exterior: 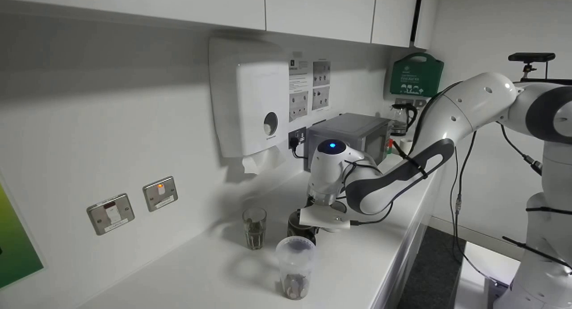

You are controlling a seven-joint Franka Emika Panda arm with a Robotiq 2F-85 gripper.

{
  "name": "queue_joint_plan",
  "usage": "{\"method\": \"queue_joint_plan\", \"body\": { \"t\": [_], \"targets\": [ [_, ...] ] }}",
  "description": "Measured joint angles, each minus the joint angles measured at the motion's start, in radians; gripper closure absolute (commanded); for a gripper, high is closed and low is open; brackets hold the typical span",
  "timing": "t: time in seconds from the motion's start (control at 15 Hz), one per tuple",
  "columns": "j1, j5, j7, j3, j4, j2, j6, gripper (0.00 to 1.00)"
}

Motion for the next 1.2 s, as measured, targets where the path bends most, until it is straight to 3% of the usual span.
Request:
{"method": "queue_joint_plan", "body": {
  "t": [0.67,1.2],
  "targets": [
    [0.021,-0.108,0.011,0.008,-0.122,-0.179,-0.056,0.98],
    [0.019,-0.370,0.196,0.088,-0.216,-0.353,-0.196,0.98]
  ]
}}
